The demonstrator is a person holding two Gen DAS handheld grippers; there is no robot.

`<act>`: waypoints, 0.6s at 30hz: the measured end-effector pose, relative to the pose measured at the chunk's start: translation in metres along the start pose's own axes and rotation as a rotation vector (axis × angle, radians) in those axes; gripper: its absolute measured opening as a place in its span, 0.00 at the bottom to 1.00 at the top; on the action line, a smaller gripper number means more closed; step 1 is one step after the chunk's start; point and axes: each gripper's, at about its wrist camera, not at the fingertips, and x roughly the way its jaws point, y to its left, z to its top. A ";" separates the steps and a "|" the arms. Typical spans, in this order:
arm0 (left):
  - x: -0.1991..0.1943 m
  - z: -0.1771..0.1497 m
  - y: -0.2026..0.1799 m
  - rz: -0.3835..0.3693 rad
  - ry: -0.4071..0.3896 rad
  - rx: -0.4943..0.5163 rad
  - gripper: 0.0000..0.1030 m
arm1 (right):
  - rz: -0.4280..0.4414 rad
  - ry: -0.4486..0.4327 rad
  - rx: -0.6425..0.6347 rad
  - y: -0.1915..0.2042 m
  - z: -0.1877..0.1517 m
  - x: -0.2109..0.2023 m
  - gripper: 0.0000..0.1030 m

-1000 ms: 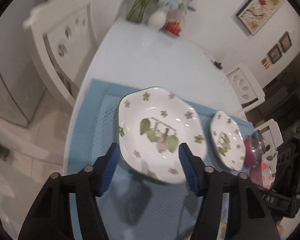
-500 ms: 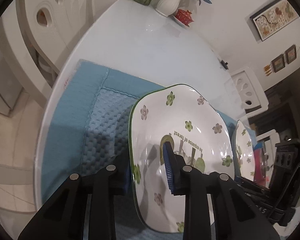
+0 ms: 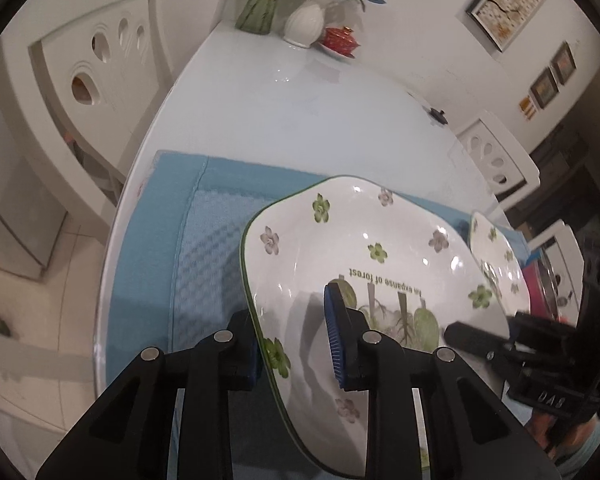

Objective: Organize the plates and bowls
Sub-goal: 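Lift the green-leaf plate and carry it over the blue-leaf plate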

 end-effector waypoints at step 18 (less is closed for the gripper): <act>-0.108 -0.080 -0.069 -0.014 -0.030 0.049 0.22 | 0.025 -0.024 -0.061 0.042 -0.079 -0.114 0.31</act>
